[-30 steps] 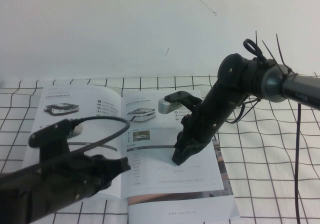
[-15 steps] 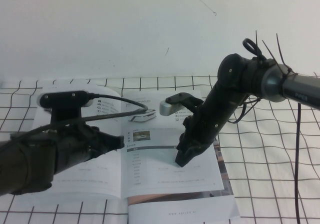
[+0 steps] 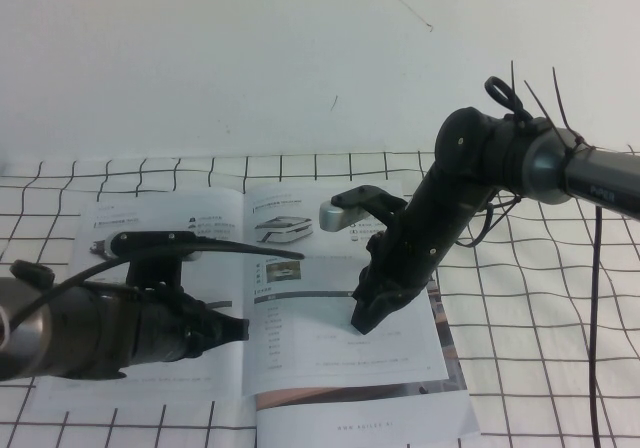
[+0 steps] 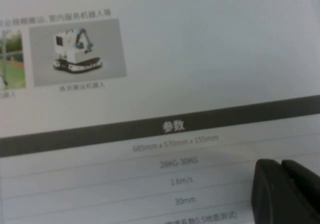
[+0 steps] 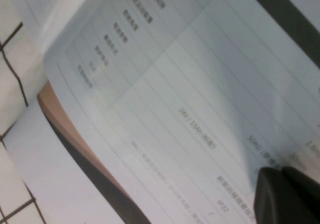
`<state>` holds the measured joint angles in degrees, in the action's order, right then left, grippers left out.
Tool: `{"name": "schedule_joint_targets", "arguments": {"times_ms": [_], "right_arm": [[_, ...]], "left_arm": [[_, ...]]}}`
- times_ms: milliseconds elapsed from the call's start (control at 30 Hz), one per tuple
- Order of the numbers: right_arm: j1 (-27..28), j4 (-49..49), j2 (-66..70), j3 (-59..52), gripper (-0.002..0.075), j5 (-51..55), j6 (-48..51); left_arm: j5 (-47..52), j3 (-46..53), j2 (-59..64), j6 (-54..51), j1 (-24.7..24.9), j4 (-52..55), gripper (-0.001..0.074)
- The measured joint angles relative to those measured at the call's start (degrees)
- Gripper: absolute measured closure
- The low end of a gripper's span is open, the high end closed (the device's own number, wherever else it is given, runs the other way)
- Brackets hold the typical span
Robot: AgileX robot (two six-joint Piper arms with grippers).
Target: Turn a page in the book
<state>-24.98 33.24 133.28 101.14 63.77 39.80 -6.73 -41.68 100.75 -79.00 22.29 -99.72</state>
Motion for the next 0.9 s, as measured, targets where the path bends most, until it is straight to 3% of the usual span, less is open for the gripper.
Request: {"name": "schedule_joint_targets", "arguments": {"times_ms": [300,567,733,900], "right_arm": [[0.0,-1.6,-2.1,0.0,0.0725,-1.2,-0.3],[0.0,-6.8,-18.1,0.0,0.0725,-5.0,-0.2],[0.0,-16.5,-30.9,0.0,0.0725,-5.0,-2.0],[0.0,-31.3,-41.2,-0.1,0.0725,-4.0,-9.7]], "left_arm": [[0.2,0.0,-2.1,-0.6,0.0,0.0,0.0737],[2.1,0.0,-17.5,-2.1,0.0,0.0,0.0737],[9.0,0.3,-31.9,-3.8,0.0,0.0,0.0737],[16.9,0.3,-42.1,-3.9,0.0,0.4,0.0737]]}}
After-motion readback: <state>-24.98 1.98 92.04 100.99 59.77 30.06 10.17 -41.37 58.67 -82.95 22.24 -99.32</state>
